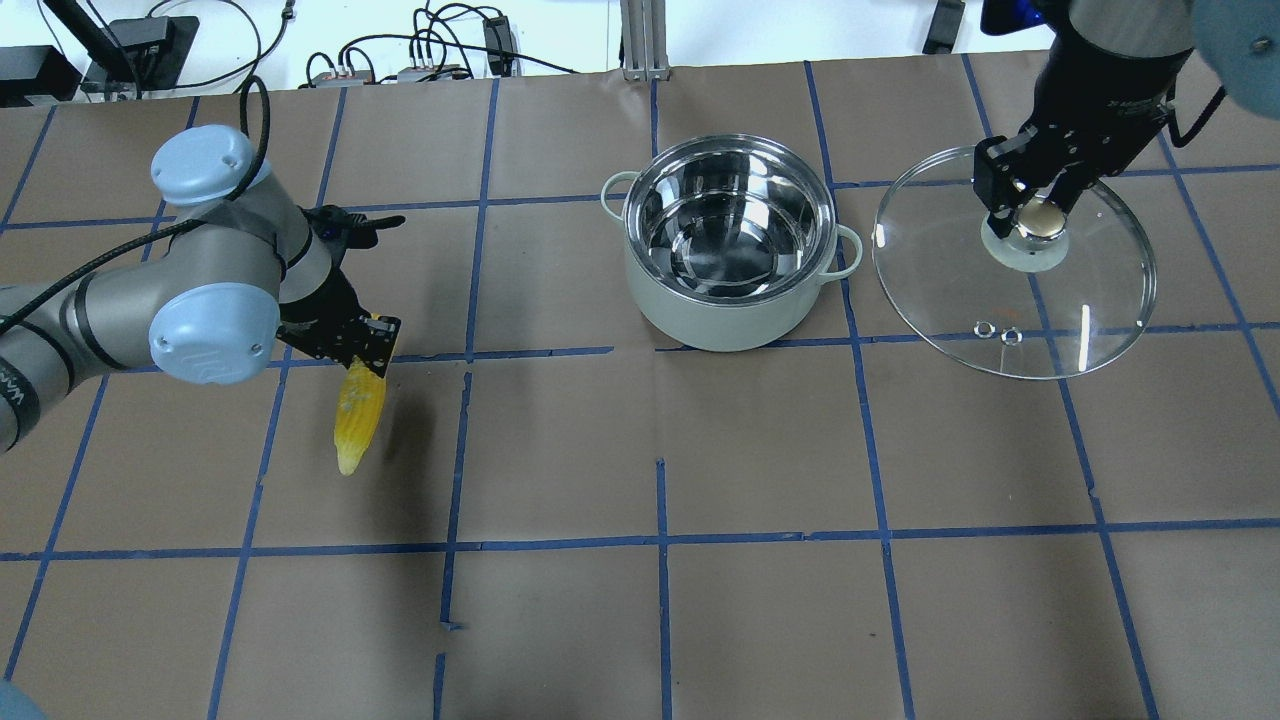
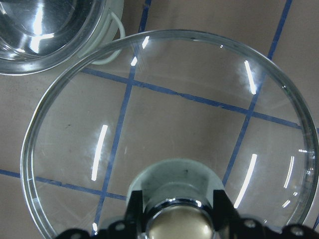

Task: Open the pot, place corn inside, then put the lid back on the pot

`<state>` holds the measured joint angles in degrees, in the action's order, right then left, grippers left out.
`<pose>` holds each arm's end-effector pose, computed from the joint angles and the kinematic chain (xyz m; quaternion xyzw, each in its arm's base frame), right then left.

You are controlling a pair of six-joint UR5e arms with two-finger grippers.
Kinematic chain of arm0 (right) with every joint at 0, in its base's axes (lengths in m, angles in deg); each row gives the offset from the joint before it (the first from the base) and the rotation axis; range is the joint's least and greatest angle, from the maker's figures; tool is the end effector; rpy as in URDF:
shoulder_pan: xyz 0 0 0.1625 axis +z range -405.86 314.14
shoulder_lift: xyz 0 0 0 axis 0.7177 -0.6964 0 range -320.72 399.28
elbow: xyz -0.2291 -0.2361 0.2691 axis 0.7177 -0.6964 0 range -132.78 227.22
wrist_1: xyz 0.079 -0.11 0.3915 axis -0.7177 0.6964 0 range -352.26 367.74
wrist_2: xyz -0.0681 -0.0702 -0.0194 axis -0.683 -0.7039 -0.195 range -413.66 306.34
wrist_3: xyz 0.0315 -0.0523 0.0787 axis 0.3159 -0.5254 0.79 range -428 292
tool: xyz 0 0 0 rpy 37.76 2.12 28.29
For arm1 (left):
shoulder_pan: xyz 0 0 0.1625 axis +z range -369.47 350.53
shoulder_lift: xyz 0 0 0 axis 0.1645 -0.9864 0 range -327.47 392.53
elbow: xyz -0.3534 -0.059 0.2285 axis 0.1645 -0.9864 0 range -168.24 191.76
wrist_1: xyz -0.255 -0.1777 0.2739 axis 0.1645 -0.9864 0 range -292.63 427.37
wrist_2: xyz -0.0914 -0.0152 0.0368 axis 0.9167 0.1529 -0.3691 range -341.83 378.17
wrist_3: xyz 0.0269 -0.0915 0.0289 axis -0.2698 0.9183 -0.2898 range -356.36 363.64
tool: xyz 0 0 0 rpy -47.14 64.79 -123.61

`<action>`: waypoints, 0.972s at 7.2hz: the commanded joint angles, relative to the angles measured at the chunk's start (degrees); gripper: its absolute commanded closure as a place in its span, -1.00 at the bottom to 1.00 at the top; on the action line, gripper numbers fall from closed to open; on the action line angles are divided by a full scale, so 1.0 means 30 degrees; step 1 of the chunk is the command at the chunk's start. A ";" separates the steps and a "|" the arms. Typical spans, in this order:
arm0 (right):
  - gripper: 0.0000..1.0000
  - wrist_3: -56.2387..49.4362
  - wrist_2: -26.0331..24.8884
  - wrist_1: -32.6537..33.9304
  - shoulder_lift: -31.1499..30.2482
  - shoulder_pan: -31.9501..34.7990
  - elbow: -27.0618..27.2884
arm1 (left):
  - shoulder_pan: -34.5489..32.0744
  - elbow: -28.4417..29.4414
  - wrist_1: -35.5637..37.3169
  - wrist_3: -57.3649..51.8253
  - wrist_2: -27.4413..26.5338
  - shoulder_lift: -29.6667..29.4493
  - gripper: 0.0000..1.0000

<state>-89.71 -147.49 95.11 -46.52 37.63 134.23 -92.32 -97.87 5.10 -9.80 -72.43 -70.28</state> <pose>0.0674 -0.5271 0.4723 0.1333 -0.9899 -0.0407 0.0243 -0.0670 -0.5288 0.2590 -0.0551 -0.9976 -0.0414 0.0022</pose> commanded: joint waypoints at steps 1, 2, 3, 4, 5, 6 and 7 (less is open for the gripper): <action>0.31 0.0001 0.0018 0.0029 0.0034 0.0000 0.0000 | -0.2753 0.4700 -0.3974 0.2915 0.0257 -0.0238 0.54; 0.31 0.0001 0.0018 0.0029 0.0034 0.0000 0.0029 | -0.3809 0.7542 -0.5364 0.4060 0.0983 -0.1606 0.54; 0.30 0.0088 0.0018 0.0029 0.0005 0.0058 0.0029 | -0.5037 1.0529 -0.6422 0.5551 0.1367 -0.3244 0.54; 0.30 0.0118 0.0018 0.0319 0.0004 0.0058 0.0349 | -0.6384 1.3402 -0.7157 0.6726 0.1400 -0.5029 0.53; 0.30 0.0089 -0.0011 0.0612 -0.0054 0.0058 0.0700 | -0.7441 1.6331 -0.8122 0.8362 0.1400 -0.6729 0.52; 0.30 0.0060 -0.0011 0.0731 -0.0054 0.0058 0.0761 | -0.8467 1.8912 -0.8625 0.9480 0.1429 -0.8399 0.52; 0.30 0.0089 -0.0011 0.0761 -0.0025 0.0058 0.0762 | -0.9086 2.0852 -0.8688 1.0275 0.1429 -0.9837 0.52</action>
<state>-89.47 -147.51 97.04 -46.62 37.81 136.28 -116.46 -44.04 -19.77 17.21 -68.20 -93.81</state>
